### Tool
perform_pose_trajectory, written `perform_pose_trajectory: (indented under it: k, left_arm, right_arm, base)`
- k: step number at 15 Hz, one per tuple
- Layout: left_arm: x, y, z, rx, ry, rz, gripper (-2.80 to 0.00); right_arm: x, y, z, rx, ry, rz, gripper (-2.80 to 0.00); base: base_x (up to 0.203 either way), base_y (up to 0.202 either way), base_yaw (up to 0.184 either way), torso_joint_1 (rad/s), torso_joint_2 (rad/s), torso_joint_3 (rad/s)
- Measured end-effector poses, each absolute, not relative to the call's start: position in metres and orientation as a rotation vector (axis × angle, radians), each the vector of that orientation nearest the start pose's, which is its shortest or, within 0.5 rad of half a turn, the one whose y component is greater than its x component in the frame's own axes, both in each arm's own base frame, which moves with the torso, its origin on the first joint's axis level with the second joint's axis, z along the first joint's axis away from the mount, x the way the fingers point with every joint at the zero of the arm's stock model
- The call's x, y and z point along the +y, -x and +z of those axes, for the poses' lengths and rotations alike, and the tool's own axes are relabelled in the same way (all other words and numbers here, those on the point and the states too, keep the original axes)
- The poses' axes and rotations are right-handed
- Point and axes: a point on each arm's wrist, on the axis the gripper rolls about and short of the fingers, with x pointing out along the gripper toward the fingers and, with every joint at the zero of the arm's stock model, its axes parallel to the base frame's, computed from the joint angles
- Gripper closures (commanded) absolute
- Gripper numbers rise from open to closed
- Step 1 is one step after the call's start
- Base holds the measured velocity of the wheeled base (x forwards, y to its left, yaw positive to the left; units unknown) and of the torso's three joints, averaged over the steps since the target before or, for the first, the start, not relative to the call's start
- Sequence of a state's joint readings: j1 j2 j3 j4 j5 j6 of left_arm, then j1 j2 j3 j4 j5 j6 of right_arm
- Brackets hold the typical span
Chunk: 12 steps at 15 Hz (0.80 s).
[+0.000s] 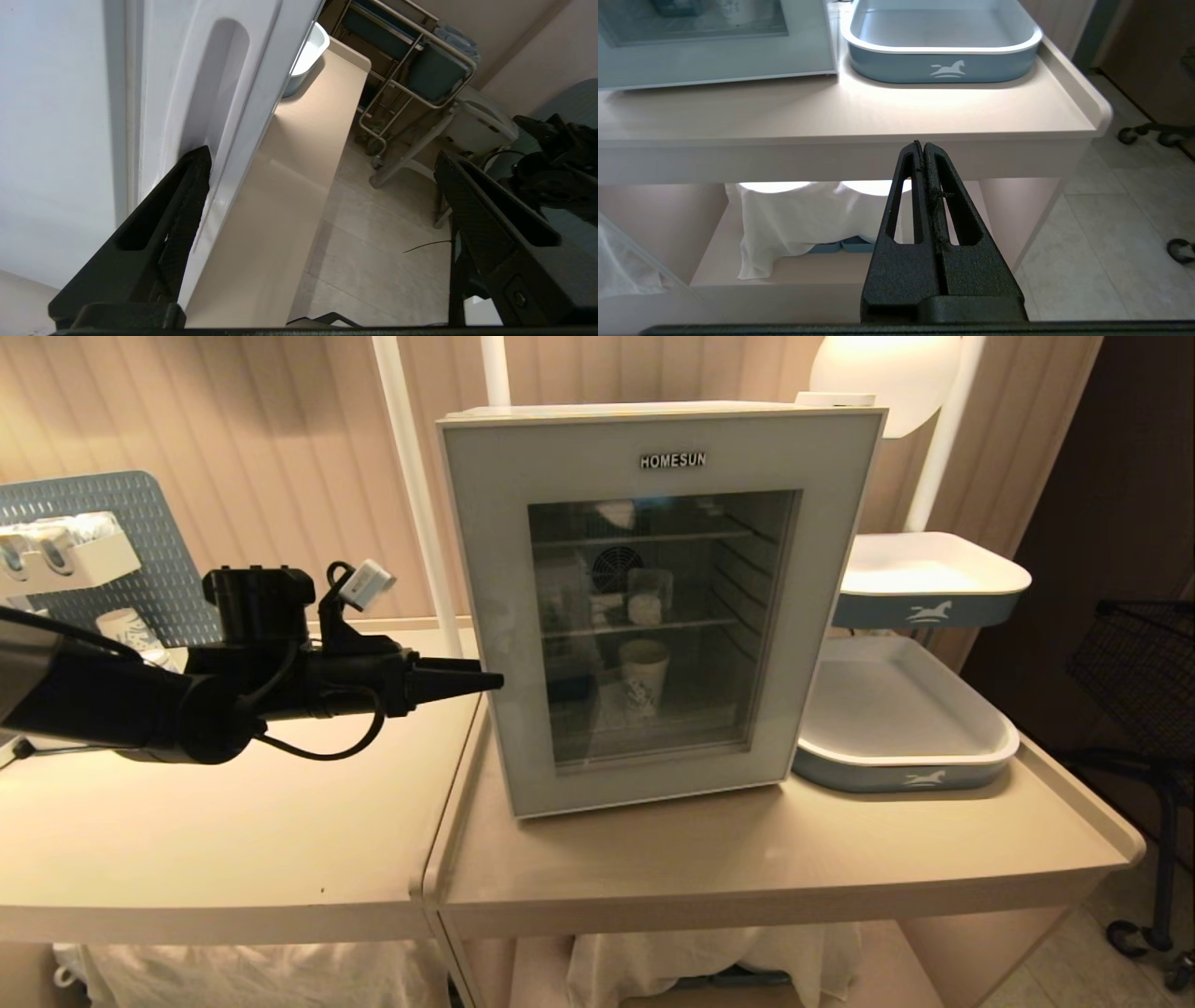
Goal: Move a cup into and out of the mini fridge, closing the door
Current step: Open the freezer door
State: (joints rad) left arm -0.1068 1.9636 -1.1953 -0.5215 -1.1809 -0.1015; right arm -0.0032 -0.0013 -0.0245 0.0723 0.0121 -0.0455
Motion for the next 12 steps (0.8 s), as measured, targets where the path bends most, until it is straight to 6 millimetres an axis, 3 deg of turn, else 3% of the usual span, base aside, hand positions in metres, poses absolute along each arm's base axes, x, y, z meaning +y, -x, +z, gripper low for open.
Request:
perform_pose_trajectory:
  k: [5,9,12]
  left_arm:
    - [-0.071,-0.373,0.177,0.258,0.187,-1.244,-2.8]
    - [-0.072,-0.343,0.175,0.312,0.219,-1.294,-2.8]
    - [-0.07,-0.316,0.185,0.305,0.225,-1.384,-2.8]
  right_arm:
    - [0.0,0.025,0.075,0.046,0.047,0.011,0.0]
    - [0.0,0.025,0.075,0.046,0.046,0.012,0.0]
    - [0.0,0.025,0.075,0.045,0.046,0.012,0.0]
  base:
    - [0.0,0.0,0.0,0.0,0.0,0.0]
    - [0.0,0.0,0.0,0.0,0.0,0.0]
    - [0.0,0.0,0.0,0.0,0.0,0.0]
